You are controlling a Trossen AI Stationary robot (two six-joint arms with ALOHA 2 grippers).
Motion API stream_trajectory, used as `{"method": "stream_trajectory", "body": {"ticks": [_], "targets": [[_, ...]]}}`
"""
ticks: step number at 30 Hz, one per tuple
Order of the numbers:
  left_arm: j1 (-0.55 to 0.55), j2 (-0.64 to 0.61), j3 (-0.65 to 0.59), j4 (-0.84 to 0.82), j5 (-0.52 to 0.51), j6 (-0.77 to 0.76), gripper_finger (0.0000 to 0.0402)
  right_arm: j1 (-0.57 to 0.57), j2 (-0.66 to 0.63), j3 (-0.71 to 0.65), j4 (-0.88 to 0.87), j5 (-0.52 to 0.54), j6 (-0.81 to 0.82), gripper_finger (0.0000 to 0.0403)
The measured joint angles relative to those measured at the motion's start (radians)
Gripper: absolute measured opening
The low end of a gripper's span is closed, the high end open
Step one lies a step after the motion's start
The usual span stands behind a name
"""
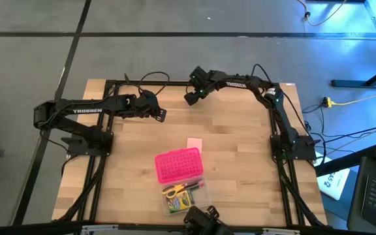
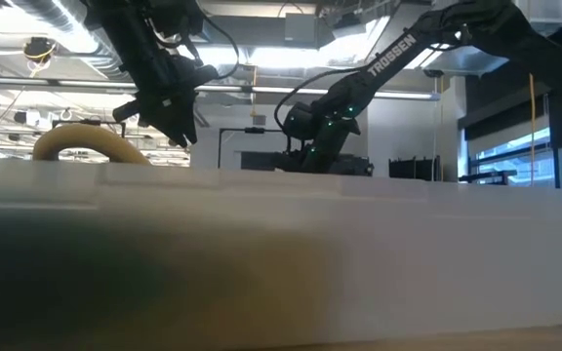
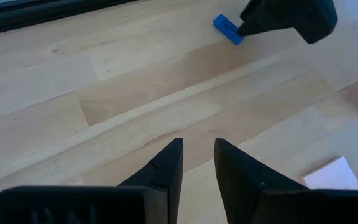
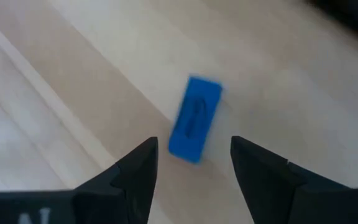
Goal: Pack school essentials
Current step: Put the blue eraser into the pink supply box
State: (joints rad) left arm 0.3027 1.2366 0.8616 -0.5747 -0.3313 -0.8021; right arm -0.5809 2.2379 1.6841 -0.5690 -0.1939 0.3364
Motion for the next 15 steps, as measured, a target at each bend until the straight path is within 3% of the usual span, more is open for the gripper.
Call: {"method": "stream_trajectory", "body": {"ticks": [8,15], "targets": [[0.0,0.0,0.0,0.0,0.0,0.0,0.0085,-0.015,-0.001,0.148,-0.23,-0.001,-0.002,0.0204],[0.0,0.0,0.0,0.0,0.0,-0.001,0.0085,-0.011,-0.003,0.235,-0.232,0.01,-0.002,0.0204]]}}
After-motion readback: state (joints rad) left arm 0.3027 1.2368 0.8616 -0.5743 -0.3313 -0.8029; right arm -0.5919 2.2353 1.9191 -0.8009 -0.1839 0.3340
